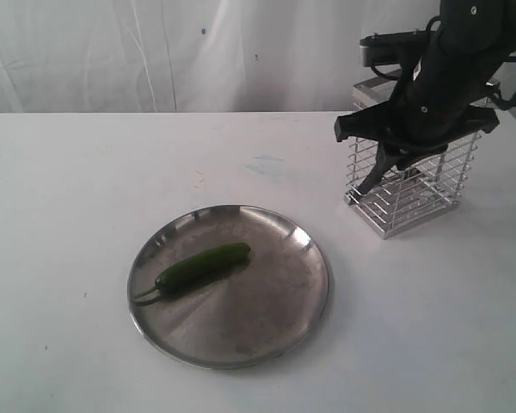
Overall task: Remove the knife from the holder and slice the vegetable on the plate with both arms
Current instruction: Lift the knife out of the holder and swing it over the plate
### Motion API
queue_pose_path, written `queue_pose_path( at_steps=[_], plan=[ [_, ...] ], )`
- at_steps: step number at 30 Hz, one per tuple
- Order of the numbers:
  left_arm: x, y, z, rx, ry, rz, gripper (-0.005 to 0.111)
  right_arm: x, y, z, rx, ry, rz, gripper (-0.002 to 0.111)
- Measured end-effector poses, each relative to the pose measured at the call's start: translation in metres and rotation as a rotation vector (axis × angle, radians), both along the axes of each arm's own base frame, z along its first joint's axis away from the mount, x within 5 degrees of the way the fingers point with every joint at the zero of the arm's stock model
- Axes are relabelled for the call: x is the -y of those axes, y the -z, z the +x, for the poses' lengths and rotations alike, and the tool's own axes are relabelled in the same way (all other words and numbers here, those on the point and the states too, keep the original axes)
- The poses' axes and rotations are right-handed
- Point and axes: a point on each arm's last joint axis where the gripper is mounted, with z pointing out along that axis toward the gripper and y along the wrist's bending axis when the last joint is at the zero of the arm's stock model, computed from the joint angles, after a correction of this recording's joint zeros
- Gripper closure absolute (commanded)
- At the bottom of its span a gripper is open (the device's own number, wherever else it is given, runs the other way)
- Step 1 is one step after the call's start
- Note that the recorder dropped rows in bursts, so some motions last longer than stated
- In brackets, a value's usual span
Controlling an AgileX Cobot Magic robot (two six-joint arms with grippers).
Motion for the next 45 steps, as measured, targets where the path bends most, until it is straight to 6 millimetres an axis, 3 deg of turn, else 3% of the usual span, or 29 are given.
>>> queue_pose_path(
  at_steps=[19, 27, 30, 34, 40, 45],
  plan=[
    [0.000, 0.000, 0.000, 0.000, 0.000, 0.000, 0.107, 0.018, -0.084, -0.059, 0.107, -0.137, -0.036, 0.108],
    [0.000, 0.000, 0.000, 0.000, 0.000, 0.000, 0.107, 0.011, -0.126, -0.101, 0.203, -0.292, 0.149, 0.108],
    [0.000, 0.000, 0.000, 0.000, 0.000, 0.000, 0.107, 0.007, -0.131, -0.115, 0.238, -0.366, 0.225, 0.108],
    [0.000, 0.000, 0.000, 0.000, 0.000, 0.000, 0.107, 0.001, -0.111, -0.130, 0.260, -0.425, 0.328, 0.108],
    [0.000, 0.000, 0.000, 0.000, 0.000, 0.000, 0.107, -0.003, -0.047, -0.147, 0.312, -0.408, 0.493, 0.108],
    [0.000, 0.000, 0.000, 0.000, 0.000, 0.000, 0.107, -0.007, 0.008, -0.168, 0.231, -0.397, 0.648, 0.108]
  ],
)
